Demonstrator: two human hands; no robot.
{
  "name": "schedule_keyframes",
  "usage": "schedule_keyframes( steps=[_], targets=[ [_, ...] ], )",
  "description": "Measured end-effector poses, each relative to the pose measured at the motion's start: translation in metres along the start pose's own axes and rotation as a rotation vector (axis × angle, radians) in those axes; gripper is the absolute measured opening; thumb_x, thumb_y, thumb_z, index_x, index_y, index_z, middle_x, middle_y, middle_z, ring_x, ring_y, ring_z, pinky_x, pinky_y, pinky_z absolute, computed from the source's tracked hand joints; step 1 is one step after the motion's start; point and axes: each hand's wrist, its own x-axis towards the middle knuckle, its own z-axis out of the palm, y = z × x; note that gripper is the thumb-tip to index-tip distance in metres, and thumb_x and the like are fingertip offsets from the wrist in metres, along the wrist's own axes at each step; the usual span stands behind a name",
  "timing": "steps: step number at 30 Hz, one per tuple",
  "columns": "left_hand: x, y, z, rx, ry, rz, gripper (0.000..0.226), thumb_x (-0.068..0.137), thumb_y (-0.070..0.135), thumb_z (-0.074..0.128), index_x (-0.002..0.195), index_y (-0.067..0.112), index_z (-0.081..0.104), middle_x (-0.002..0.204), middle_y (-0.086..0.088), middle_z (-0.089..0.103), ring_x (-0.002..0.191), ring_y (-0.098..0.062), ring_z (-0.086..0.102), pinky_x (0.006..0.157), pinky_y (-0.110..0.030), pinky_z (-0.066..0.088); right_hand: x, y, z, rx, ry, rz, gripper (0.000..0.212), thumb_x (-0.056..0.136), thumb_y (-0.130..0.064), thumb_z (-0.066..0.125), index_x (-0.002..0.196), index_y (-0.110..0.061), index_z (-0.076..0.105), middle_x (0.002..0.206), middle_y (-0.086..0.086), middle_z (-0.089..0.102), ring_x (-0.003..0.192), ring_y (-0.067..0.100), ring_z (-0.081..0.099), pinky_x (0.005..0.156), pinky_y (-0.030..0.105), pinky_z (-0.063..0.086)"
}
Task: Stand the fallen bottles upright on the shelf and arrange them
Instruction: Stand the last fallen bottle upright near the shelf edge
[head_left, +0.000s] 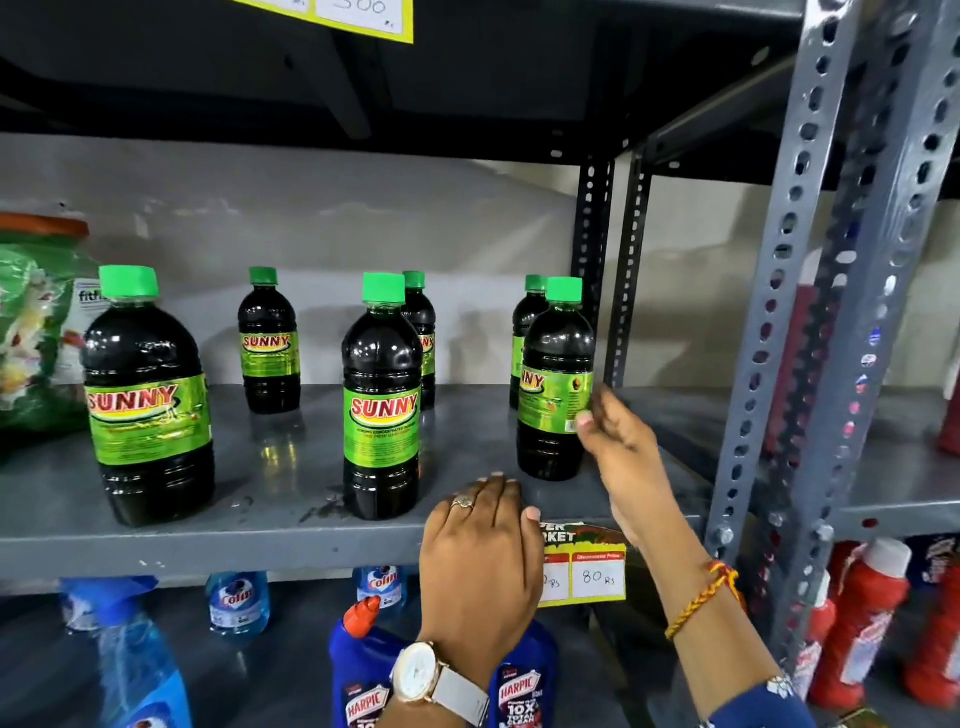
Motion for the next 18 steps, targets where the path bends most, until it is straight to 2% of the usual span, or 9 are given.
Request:
schedule_keyframes(
  steps=[1,3,4,7,10,12,13,15,18],
  targets=[
    [0.0,0.0,0.0,-0.003,0.003,0.001,0.044,0.09,0.033,0.029,0.107,0.015,0.066,0.111,-0.002,0.069,0.104,-0.019,0.062,0.088,-0.033,0.046,0.0,-0.002,0.0,0.013,0.03,-0.012,0.042,0.084,-0.02,0.063,0.124,-0.021,0.051,0.125,-0.001,0.059,0.108,0.005,0.057,0.091,0.021,0.044],
    [0.0,-0.001,0.001,-0.011,0.009,0.004,0.043,0.09,0.032,0.03,0.107,0.015,0.065,0.11,-0.002,0.069,0.103,-0.019,0.062,0.087,-0.033,0.045,-0.001,-0.005,0.006,-0.169,0.091,-0.029,0.079,0.064,-0.042,0.077,0.131,-0.019,0.041,0.127,0.0,0.054,0.112,0.014,0.054,0.094,0.031,0.045],
    [0.0,-0.001,0.001,-0.014,0.012,0.004,0.042,0.09,0.032,0.031,0.106,0.015,0.065,0.109,-0.002,0.07,0.102,-0.019,0.062,0.086,-0.033,0.045,0.0,-0.007,0.01,-0.274,0.123,-0.044,0.089,0.055,-0.047,0.081,0.129,-0.018,0.04,0.124,0.002,0.053,0.112,0.018,0.053,0.094,0.036,0.046],
    [0.0,-0.001,0.002,-0.015,0.019,0.007,0.042,0.09,0.032,0.031,0.105,0.014,0.066,0.108,-0.003,0.07,0.101,-0.019,0.063,0.085,-0.033,0.046,0.005,-0.012,0.018,-0.381,0.2,-0.097,0.075,0.053,-0.031,0.086,0.112,-0.017,0.043,0.113,0.006,0.057,0.102,0.02,0.057,0.089,0.039,0.048],
    [0.0,-0.002,0.003,-0.018,0.027,0.016,0.041,0.09,0.032,0.032,0.104,0.014,0.066,0.107,-0.003,0.071,0.1,-0.019,0.063,0.086,-0.033,0.046,0.008,-0.01,0.012,-0.294,0.127,-0.078,0.056,0.067,-0.012,0.079,0.113,-0.018,0.048,0.107,-0.002,0.06,0.084,-0.001,0.057,0.079,0.019,0.046],
    [0.0,-0.002,0.003,-0.02,0.033,0.017,0.042,0.089,0.032,0.032,0.105,0.014,0.066,0.108,-0.003,0.07,0.1,-0.019,0.063,0.087,-0.033,0.044,0.008,-0.007,0.008,-0.213,0.045,-0.077,0.048,0.075,-0.003,0.071,0.11,-0.027,0.047,0.106,-0.007,0.059,0.085,-0.007,0.057,0.077,0.01,0.045],
    [-0.001,-0.002,0.004,-0.022,0.036,0.018,0.042,0.089,0.032,0.032,0.105,0.013,0.066,0.108,-0.003,0.07,0.101,-0.019,0.062,0.087,-0.033,0.041,0.007,-0.007,0.008,-0.2,0.044,-0.086,0.048,0.076,-0.003,0.07,0.107,-0.031,0.046,0.106,-0.01,0.059,0.09,-0.005,0.059,0.081,0.012,0.045],
    [-0.001,-0.002,0.004,-0.023,0.041,0.02,0.042,0.089,0.032,0.032,0.105,0.013,0.066,0.108,-0.004,0.07,0.1,-0.02,0.062,0.088,-0.032,0.037,0.005,-0.006,0.011,-0.24,0.099,-0.123,0.052,0.07,-0.016,0.077,0.108,-0.033,0.044,0.106,-0.014,0.059,0.102,0.005,0.059,0.092,0.024,0.045],
    [0.0,-0.002,0.004,-0.018,0.033,0.019,0.042,0.089,0.032,0.032,0.106,0.013,0.066,0.108,-0.004,0.07,0.101,-0.019,0.062,0.088,-0.033,0.039,0.004,-0.008,0.019,-0.425,0.216,-0.136,0.083,0.051,-0.039,0.086,0.118,-0.018,0.041,0.113,-0.004,0.051,0.105,0.012,0.051,0.093,0.03,0.042]
  ],
)
